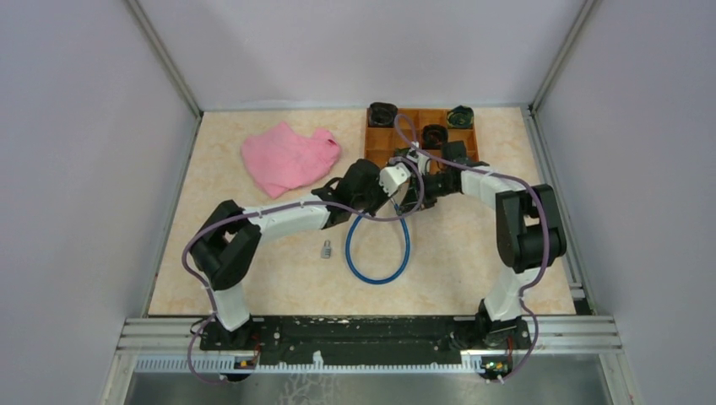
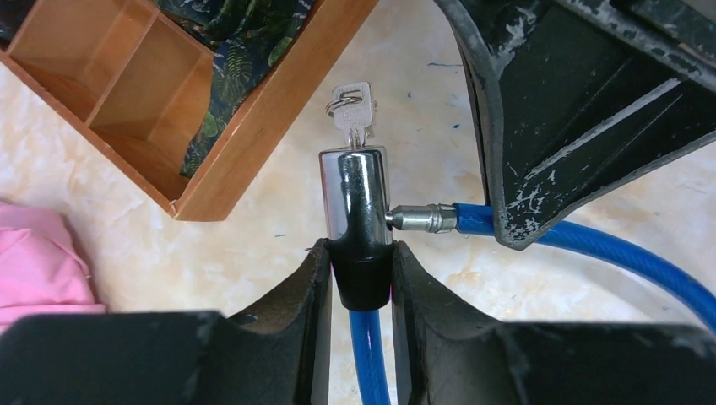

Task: Lock with the key
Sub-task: Lock the lock.

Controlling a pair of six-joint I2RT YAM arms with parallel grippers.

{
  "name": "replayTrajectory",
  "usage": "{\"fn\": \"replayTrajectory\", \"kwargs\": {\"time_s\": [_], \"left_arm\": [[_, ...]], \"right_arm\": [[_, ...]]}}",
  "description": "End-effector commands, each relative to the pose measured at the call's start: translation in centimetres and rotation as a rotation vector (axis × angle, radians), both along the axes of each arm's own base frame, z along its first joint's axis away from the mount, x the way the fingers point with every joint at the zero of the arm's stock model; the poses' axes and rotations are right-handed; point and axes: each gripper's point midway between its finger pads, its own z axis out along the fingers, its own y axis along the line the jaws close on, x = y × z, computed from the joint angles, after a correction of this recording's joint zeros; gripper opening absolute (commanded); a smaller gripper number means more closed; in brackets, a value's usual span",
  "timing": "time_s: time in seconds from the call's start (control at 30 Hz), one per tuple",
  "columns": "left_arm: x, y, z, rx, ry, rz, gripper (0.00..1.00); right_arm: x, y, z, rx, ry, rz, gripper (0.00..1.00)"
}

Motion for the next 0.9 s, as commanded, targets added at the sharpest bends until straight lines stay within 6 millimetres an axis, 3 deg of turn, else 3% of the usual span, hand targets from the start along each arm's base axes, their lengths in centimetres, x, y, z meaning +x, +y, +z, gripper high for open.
{"fn": "replayTrajectory", "kwargs": {"time_s": [0.0, 0.4, 0.87], "left_arm": [[-0.2, -1.1, -0.5, 0.037, -0.086, -0.026, 0.0], [-1.2, -1.4, -3.4, 0.118, -0.116, -0.046, 0.0], [-2.5, -3.6, -3.6, 0.087, -0.069, -0.101, 0.0]], "right_arm": [[1.3, 1.2, 2.0, 0.057, -0.025, 0.02, 0.0], [2.0, 1.0, 2.1, 0.065, 0.008, 0.027, 0.0], [3.6, 0.9, 2.3, 0.05, -0.049, 0.013, 0.0]]}}
